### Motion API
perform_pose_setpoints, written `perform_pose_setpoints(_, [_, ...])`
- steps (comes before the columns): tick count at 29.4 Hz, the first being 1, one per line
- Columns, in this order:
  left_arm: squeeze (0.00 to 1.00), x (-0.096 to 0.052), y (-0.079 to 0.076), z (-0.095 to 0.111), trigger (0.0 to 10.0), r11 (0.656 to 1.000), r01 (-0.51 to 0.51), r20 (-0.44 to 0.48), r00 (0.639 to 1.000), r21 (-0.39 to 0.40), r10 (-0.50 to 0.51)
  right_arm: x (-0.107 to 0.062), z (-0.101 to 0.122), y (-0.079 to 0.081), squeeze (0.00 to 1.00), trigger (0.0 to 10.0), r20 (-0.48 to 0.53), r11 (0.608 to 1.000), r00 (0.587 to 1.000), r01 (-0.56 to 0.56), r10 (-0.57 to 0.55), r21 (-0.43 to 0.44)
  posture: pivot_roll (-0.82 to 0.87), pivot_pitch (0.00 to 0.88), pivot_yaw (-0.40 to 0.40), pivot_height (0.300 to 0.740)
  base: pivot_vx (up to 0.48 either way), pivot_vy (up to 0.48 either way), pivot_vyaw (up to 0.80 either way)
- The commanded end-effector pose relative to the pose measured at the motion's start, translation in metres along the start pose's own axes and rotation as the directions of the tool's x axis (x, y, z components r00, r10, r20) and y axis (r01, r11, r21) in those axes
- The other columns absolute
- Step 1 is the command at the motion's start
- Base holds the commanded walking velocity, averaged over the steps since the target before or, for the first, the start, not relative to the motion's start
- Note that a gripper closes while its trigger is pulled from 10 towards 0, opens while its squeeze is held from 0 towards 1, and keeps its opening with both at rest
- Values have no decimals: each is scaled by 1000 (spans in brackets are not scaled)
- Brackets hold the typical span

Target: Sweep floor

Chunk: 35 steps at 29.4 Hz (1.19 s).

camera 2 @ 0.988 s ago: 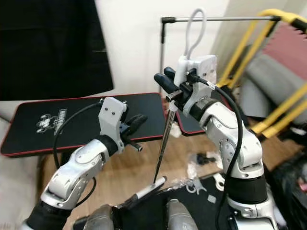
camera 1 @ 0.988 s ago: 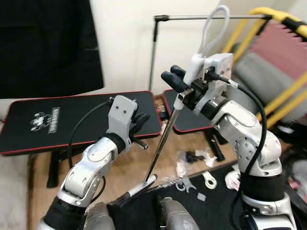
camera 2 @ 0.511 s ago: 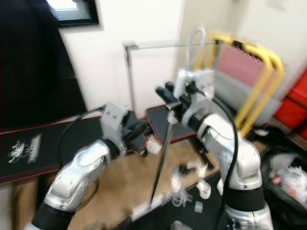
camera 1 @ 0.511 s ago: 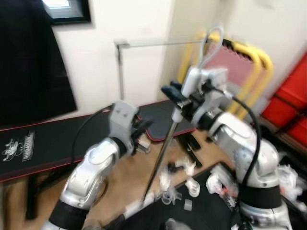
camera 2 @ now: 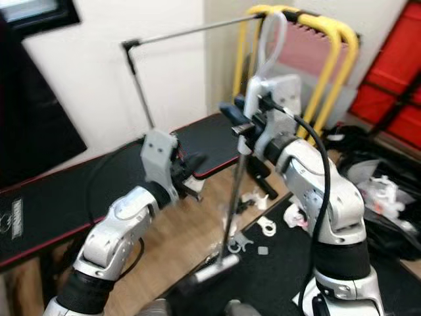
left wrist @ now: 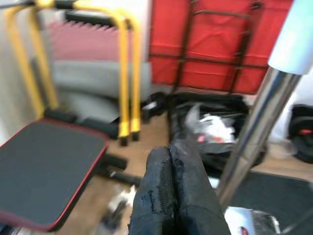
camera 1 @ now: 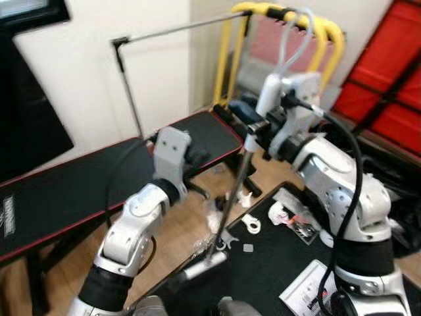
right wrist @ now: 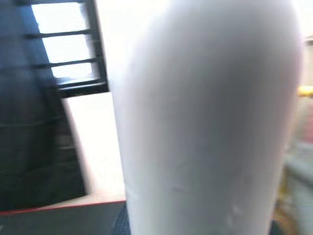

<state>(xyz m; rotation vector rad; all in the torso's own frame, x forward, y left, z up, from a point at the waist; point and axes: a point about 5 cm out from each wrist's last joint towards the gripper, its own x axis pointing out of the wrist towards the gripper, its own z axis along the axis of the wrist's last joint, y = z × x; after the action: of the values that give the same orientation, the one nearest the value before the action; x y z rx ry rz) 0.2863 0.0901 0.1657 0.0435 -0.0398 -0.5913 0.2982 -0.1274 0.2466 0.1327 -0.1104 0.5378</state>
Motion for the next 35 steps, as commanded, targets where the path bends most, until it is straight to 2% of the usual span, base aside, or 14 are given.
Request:
perform_pose_setpoints(1, [0,-1,1,-3,10000,1000,-6,-11,1000,12,6,1,6,3,0,10000,30,1000,1000,-8,8,-13,-143,53,-144,740,0,0,-800])
perform_pose_setpoints(11, [0,4,10,2,10000,992,-80,36,996,97,77,5,-7,-2,0,10000,-6,997,998,63,-63,-48,-143,48,-154,740,0,0,-800])
perform_pose_setpoints(21, [0,7,13,11,10000,991,-53,79,996,124,43,13,-6,-6,0,10000,8,988,993,116,-115,-100,-143,37,-160,740,0,0,-800])
perform_pose_setpoints(31, [0,9,6,6,10000,986,17,54,998,167,-26,21,-2,-5,0,10000,43,984,989,144,-140,-101,-147,36,-160,740,0,0,0])
perform_pose_setpoints(32, [1000,8,1,2,10000,973,68,29,997,222,-76,26,2,-1,0,10000,55,987,990,133,-129,-92,-148,37,-161,740,0,0,0])
perform_pose_setpoints(33, [1000,8,1,2,10000,973,68,29,997,222,-76,26,2,-1,0,10000,55,987,990,133,-129,-92,-148,37,-161,740,0,0,0])
perform_pose_setpoints(35, [1000,13,-5,-7,10000,912,118,-40,993,393,-111,37,13,9,0,10000,78,992,991,112,-108,-58,-145,41,-163,740,0,0,0])
